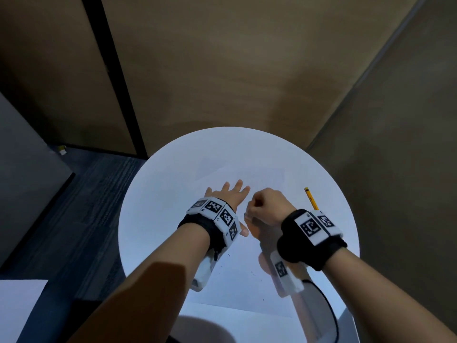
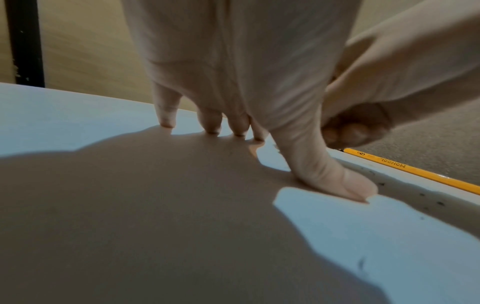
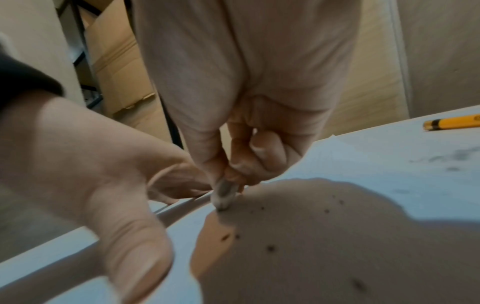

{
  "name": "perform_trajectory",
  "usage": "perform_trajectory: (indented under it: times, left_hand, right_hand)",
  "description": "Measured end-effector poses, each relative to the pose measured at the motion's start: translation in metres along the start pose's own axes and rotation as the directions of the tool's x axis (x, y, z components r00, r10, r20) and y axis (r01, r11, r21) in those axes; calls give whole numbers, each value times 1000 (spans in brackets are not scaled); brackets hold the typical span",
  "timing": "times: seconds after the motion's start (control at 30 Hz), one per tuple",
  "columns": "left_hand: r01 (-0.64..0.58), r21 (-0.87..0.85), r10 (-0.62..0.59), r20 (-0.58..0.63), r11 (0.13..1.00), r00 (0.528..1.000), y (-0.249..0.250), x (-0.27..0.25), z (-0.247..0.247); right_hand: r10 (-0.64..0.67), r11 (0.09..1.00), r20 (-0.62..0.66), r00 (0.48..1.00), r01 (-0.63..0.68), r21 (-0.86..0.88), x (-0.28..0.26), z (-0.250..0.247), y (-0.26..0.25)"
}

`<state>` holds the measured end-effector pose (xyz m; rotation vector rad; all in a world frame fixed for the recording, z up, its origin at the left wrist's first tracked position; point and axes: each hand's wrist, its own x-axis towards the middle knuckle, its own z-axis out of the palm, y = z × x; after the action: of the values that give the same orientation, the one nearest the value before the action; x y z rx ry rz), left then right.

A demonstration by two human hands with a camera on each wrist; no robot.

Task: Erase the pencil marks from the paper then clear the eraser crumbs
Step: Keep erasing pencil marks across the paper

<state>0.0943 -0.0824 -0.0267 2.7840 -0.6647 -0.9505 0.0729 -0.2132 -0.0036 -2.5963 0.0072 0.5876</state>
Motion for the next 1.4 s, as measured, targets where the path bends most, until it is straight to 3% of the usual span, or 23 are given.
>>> perform_trajectory:
  times: [0.1, 0.2, 0.37, 0.57, 0.7, 0.83, 1.0, 1.17, 1.33, 1.4]
  left_hand:
    - [-6, -25, 5, -12, 1000, 1000, 0, -1, -1]
    - [0, -9, 0, 16, 1000, 1000, 1, -2, -2]
    - [-15, -27, 15, -25, 1000, 1000, -2, -2, 2]
    - [-32, -156, 16, -100, 987, 995, -23, -13, -4]
    - [42, 13, -42, 8, 999, 999, -23, -15, 0]
    - [54, 16, -55, 20, 998, 998, -18, -13, 0]
    - [56, 14, -56, 30, 998, 998, -18, -13, 1]
    - [67, 13, -68, 46, 998, 997, -16, -12, -1]
    - [67, 19, -67, 43, 998, 997, -16, -10, 0]
    - [63, 18, -64, 45, 998, 997, -17, -11, 1]
  right_hand:
    - [34, 997, -144, 989, -24, 70, 13, 4, -6]
    - [8, 995, -203, 979, 13, 102, 2, 15, 1]
    - [-31, 997, -12, 999, 31, 71, -25, 7, 16]
    - [-3, 998, 70, 998, -1, 56, -21, 2, 17]
    - [-10, 994, -1, 1000, 10, 106, -16, -5, 10]
    - [-40, 995, 9, 999, 39, 97, -1, -2, -4]
    - [-37, 988, -124, 992, 55, 146, 9, 5, -8]
    - [-94, 992, 78, 993, 87, 87, -5, 2, -4]
    - [-80, 990, -135, 988, 95, 109, 9, 2, -8]
    - [-92, 986, -90, 992, 103, 132, 5, 6, -4]
